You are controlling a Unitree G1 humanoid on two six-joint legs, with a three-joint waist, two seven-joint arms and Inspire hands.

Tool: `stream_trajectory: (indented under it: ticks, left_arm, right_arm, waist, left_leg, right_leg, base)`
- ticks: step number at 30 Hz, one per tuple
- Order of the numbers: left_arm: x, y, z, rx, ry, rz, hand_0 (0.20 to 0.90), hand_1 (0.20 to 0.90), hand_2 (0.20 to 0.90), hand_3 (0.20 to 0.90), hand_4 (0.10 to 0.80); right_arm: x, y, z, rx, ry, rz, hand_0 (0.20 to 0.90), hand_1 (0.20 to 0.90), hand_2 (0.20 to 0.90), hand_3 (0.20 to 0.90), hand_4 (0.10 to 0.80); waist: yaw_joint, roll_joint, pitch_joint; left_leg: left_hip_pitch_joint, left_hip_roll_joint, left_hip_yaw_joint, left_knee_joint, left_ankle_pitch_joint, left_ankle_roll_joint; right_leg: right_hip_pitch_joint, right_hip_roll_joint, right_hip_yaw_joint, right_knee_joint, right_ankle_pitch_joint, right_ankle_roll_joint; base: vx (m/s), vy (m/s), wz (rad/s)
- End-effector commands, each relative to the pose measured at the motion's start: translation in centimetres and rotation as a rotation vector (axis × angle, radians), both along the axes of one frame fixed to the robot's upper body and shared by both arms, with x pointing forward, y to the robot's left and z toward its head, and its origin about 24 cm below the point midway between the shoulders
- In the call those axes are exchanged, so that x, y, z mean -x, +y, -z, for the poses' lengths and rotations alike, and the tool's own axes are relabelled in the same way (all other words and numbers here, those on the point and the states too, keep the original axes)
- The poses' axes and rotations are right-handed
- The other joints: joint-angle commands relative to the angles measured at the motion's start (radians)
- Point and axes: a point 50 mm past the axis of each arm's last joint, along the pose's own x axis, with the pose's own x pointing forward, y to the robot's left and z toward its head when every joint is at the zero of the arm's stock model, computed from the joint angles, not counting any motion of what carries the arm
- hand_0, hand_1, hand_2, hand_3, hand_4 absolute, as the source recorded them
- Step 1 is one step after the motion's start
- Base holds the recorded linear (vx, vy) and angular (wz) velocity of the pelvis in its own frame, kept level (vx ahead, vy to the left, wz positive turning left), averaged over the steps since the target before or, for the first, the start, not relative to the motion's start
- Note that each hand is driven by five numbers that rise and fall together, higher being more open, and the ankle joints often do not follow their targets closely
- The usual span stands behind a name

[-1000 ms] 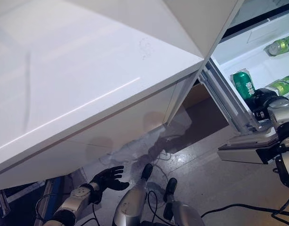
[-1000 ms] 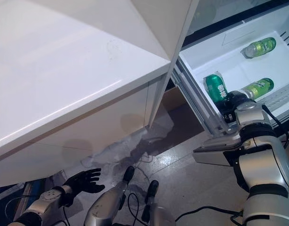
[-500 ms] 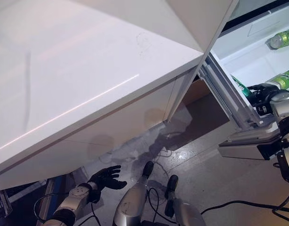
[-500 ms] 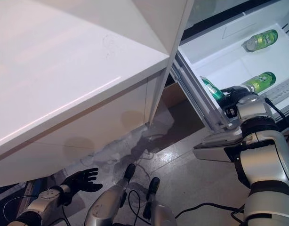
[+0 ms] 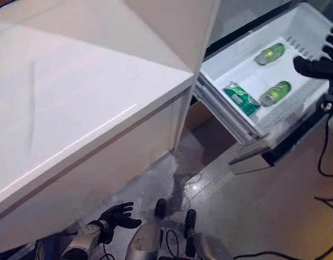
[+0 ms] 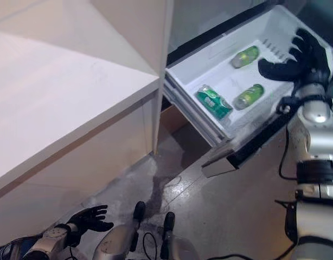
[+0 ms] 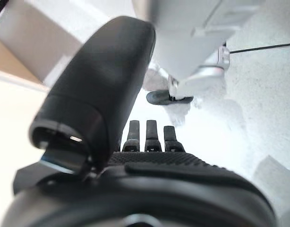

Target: Put drinks into fridge and close the fridge

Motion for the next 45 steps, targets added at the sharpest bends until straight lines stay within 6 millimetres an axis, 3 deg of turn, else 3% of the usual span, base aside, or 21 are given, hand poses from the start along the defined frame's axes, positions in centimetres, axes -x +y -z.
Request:
stream_trajectory:
  ticks: [1, 5, 10, 13, 17, 20, 27, 33, 35, 37, 39, 40, 41, 42, 44, 45]
  left_arm:
    - [4.0, -1.5, 2.5, 0.017, 0.129, 0.013, 0.9, 0.9, 0.9, 0.9, 0.8]
    - [4.3, -2.3, 2.9, 0.026, 0.157, 0.021, 0.9, 0.9, 0.9, 0.9, 0.8]
    - [4.2, -3.0, 3.0, 0.044, 0.153, 0.027, 0.9, 0.9, 0.9, 0.9, 0.8]
    - [4.0, -3.2, 2.9, 0.043, 0.135, 0.022, 0.9, 0.9, 0.9, 0.9, 0.8]
    - [3.3, -3.0, 2.5, 0.04, 0.086, -0.031, 0.9, 0.9, 0.9, 0.9, 0.8]
    - [3.0, -2.7, 2.3, 0.04, 0.073, -0.062, 0.9, 0.9, 0.9, 0.9, 0.8]
    - [1.7, -1.6, 1.4, 0.041, 0.032, -0.139, 0.9, 0.9, 0.9, 0.9, 0.8]
    - [1.9, -1.5, 1.5, 0.071, 0.023, -0.159, 0.9, 0.9, 0.9, 0.9, 0.8]
    - [2.4, -1.5, 1.7, 0.078, 0.029, -0.159, 0.9, 0.9, 0.9, 0.9, 0.8]
    - [2.6, -1.5, 1.7, 0.082, 0.031, -0.149, 0.9, 0.9, 0.9, 0.9, 0.8]
    - [2.7, -1.4, 1.7, 0.088, 0.033, -0.141, 0.9, 0.9, 0.9, 0.9, 0.8]
    - [2.7, -1.3, 1.7, 0.087, 0.036, -0.141, 0.9, 0.9, 0.9, 0.9, 0.8]
    - [2.7, -1.2, 1.7, 0.089, 0.036, -0.134, 0.9, 0.9, 0.9, 0.9, 0.8]
    - [2.9, -1.2, 1.7, 0.089, 0.04, -0.132, 0.9, 0.9, 0.9, 0.9, 0.8]
    - [2.9, -1.1, 1.7, 0.092, 0.041, -0.126, 0.9, 0.9, 0.9, 0.9, 0.8]
    - [3.0, -1.0, 1.7, 0.092, 0.043, -0.126, 0.9, 0.9, 0.9, 0.9, 0.8]
  right_arm:
    - [2.2, -0.8, 0.1, -0.026, -0.168, 0.049, 0.9, 0.9, 0.9, 0.9, 0.8]
    - [2.6, -0.4, 4.3, -0.213, -0.167, 0.03, 0.9, 0.9, 0.9, 0.9, 0.8]
    - [2.7, 0.2, 6.9, -0.353, -0.184, 0.008, 0.9, 0.9, 0.9, 0.9, 0.8]
    - [2.3, 0.7, 7.4, -0.372, -0.195, -0.019, 0.9, 0.9, 0.9, 0.9, 0.8]
    - [0.7, 1.4, 6.2, -0.413, -0.236, -0.09, 0.9, 0.9, 0.9, 0.9, 0.8]
    - [-0.1, 1.8, 5.3, -0.405, -0.246, -0.14, 0.9, 0.9, 0.9, 0.9, 0.8]
    - [-2.3, 3.6, -0.4, -0.326, -0.362, -0.266, 0.9, 0.9, 0.9, 0.9, 0.8]
    - [-3.8, 6.2, -4.2, -0.296, -0.428, -0.432, 0.9, 0.9, 0.9, 0.9, 0.8]
    - [-4.1, 7.0, -5.3, -0.269, -0.434, -0.478, 0.9, 0.9, 0.9, 0.9, 0.8]
    - [-4.5, 8.1, -6.6, -0.211, -0.43, -0.532, 0.9, 0.9, 0.9, 0.9, 0.8]
    - [-4.8, 8.9, -7.3, -0.177, -0.417, -0.576, 0.9, 0.9, 0.9, 0.9, 0.8]
    - [-4.9, 9.1, -7.4, -0.165, -0.407, -0.589, 0.9, 0.9, 0.9, 0.9, 0.8]
    - [-5.1, 9.7, -8.1, -0.139, -0.391, -0.604, 0.9, 0.9, 0.9, 0.9, 0.8]
    - [-5.3, 10.0, -8.2, -0.13, -0.381, -0.611, 0.9, 0.9, 0.9, 0.9, 0.8]
    - [-5.6, 10.6, -8.5, -0.113, -0.356, -0.638, 0.9, 0.9, 0.9, 0.9, 0.8]
    - [-5.6, 10.7, -8.5, -0.111, -0.351, -0.64, 0.9, 0.9, 0.9, 0.9, 0.8]
  waist:
    - [-0.051, 0.034, -0.206]
    - [-0.062, 0.04, -0.223]
    - [-0.052, 0.036, -0.186]
    - [-0.037, 0.037, -0.149]
    - [-0.007, 0.06, -0.093]
    - [0.003, 0.072, -0.072]
    - [0.044, 0.102, 0.0]
    - [0.083, 0.117, 0.014]
    - [0.098, 0.12, 0.011]
    - [0.115, 0.124, 0.012]
    - [0.125, 0.126, 0.011]
    - [0.13, 0.125, 0.008]
    - [0.139, 0.126, 0.009]
    - [0.145, 0.124, 0.005]
    - [0.161, 0.126, 0.007]
    - [0.164, 0.124, 0.004]
  left_leg:
    - [0.012, 0.002, 0.036, 0.099, -0.147, -0.007]
    - [0.024, 0.004, 0.057, 0.156, -0.18, -0.001]
    - [-0.024, 0.002, 0.056, 0.352, -0.261, 0.012]
    - [-0.09, -0.007, 0.056, 0.503, -0.334, 0.035]
    - [-0.21, -0.02, 0.057, 0.69, -0.405, 0.062]
    - [-0.269, -0.033, 0.052, 0.76, -0.421, 0.07]
    - [-0.421, -0.077, 0.024, 0.867, -0.415, 0.087]
    - [-0.458, -0.1, -0.002, 0.863, -0.395, 0.087]
    - [-0.446, -0.107, -0.02, 0.865, -0.423, 0.083]
    - [-0.451, -0.11, -0.027, 0.841, -0.384, 0.081]
    - [-0.45, -0.114, -0.035, 0.832, -0.377, 0.08]
    - [-0.439, -0.118, -0.045, 0.839, -0.407, 0.078]
    - [-0.444, -0.118, -0.047, 0.814, -0.368, 0.078]
    - [-0.433, -0.122, -0.057, 0.821, -0.398, 0.076]
    - [-0.43, -0.121, -0.066, 0.785, -0.354, 0.074]
    - [-0.418, -0.124, -0.075, 0.793, -0.385, 0.073]
  right_leg:
    - [-0.069, 0.02, -0.007, 0.112, -0.03, 0.014]
    - [-0.057, 0.008, -0.002, 0.15, -0.051, 0.009]
    - [-0.066, -0.03, -0.031, 0.273, -0.098, -0.015]
    - [-0.107, -0.056, -0.055, 0.395, -0.143, -0.031]
    - [-0.217, -0.079, -0.076, 0.595, -0.209, -0.059]
    - [-0.275, -0.081, -0.074, 0.675, -0.235, -0.072]
    - [-0.455, -0.083, -0.08, 0.843, -0.267, -0.098]
    - [-0.496, -0.082, -0.096, 0.866, -0.275, -0.108]
    - [-0.483, -0.078, -0.091, 0.877, -0.308, -0.101]
    - [-0.483, -0.088, -0.11, 0.859, -0.281, -0.111]
    - [-0.48, -0.091, -0.115, 0.855, -0.281, -0.111]
    - [-0.471, -0.088, -0.106, 0.867, -0.309, -0.102]
    - [-0.472, -0.095, -0.123, 0.847, -0.279, -0.109]
    - [-0.462, -0.092, -0.113, 0.857, -0.307, -0.1]
    - [-0.453, -0.106, -0.135, 0.832, -0.276, -0.105]
    - [-0.443, -0.103, -0.125, 0.842, -0.304, -0.095]
  base:
    - [0.085, -0.013, -0.37]
    - [0.094, -0.043, -0.28]
    - [0.088, -0.044, -0.09]
    - [-0.027, -0.008, 0.13]
    - [-0.129, 0.043, 0.13]
    - [-0.091, 0.082, 0.14]
    - [-0.148, 0.087, 0.1]
    - [-0.026, 0.057, 0.02]
    - [0.086, 0.048, 0.1]
    - [-0.037, 0.072, 0.14]
    - [0.076, 0.049, -0.01]
    - [0.036, 0.048, 0.02]
    - [0.128, 0.023, 0.06]
    - [-0.02, 0.059, 0.17]
    - [0.058, 0.033, 0.22]
    - [0.127, 0.001, 0.22]
